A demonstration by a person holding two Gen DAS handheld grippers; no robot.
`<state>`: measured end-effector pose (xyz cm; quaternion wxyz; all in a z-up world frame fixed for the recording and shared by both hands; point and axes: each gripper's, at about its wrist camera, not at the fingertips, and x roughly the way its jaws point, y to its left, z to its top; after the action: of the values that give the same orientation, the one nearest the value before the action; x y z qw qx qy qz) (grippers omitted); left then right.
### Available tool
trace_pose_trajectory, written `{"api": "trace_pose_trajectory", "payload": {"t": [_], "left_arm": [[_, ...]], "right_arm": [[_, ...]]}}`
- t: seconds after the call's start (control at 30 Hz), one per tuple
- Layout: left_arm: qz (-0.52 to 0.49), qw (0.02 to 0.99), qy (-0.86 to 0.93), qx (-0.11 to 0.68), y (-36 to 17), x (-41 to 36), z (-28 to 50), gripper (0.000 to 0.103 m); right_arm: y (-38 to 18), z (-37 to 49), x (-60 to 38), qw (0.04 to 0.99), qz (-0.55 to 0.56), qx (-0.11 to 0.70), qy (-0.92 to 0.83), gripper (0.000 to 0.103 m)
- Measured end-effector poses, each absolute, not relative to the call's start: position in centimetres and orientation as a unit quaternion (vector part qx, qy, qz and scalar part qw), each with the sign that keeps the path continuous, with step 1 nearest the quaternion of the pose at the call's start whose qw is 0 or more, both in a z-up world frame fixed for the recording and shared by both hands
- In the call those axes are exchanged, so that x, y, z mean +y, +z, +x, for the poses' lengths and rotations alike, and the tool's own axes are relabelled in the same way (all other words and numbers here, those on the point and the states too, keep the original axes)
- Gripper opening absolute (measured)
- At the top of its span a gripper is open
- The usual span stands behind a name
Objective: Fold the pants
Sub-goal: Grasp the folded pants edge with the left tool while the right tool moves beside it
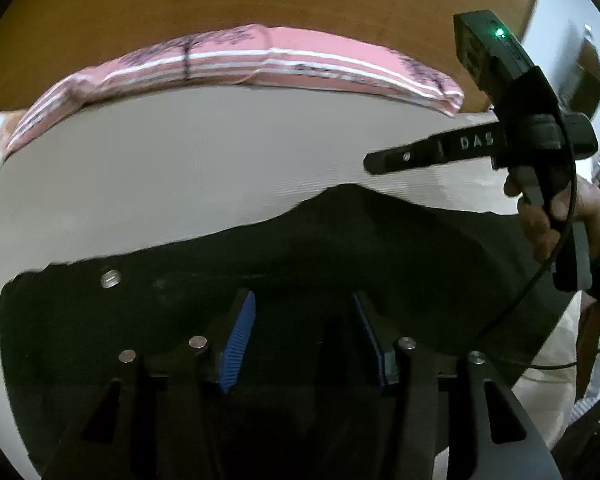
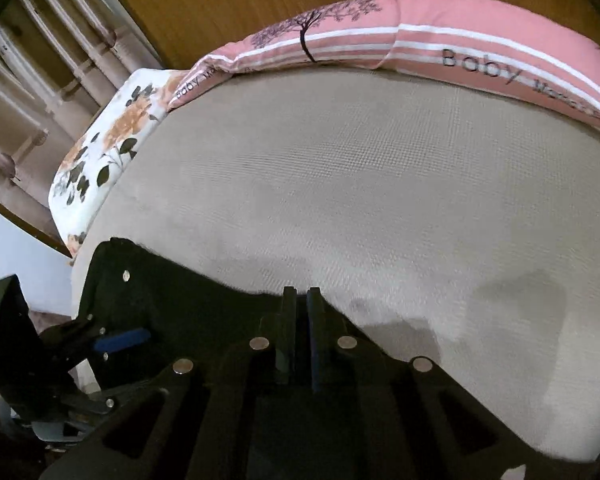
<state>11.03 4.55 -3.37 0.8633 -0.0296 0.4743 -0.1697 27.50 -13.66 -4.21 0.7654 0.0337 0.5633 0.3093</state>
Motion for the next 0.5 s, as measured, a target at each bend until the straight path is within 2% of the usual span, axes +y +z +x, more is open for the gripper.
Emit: {"api": "trace_pose_trajectory", "payload": {"t": [0.3, 0.5], "left_arm": [[-0.009, 0.855, -0.198, 0.48, -4.2, -0.2, 13.6, 0.051], [0.021, 0.856, -0.143, 0.496, -5.8, -1.5, 15.5, 0.051]], "right_arm": [[-5.3, 23.1, -20.3, 0.794, 0.035, 0.568, 0.216, 0.008], [-5.9, 21.1, -25.0, 0.815, 0.014, 0.565, 0.128, 0.011]]}}
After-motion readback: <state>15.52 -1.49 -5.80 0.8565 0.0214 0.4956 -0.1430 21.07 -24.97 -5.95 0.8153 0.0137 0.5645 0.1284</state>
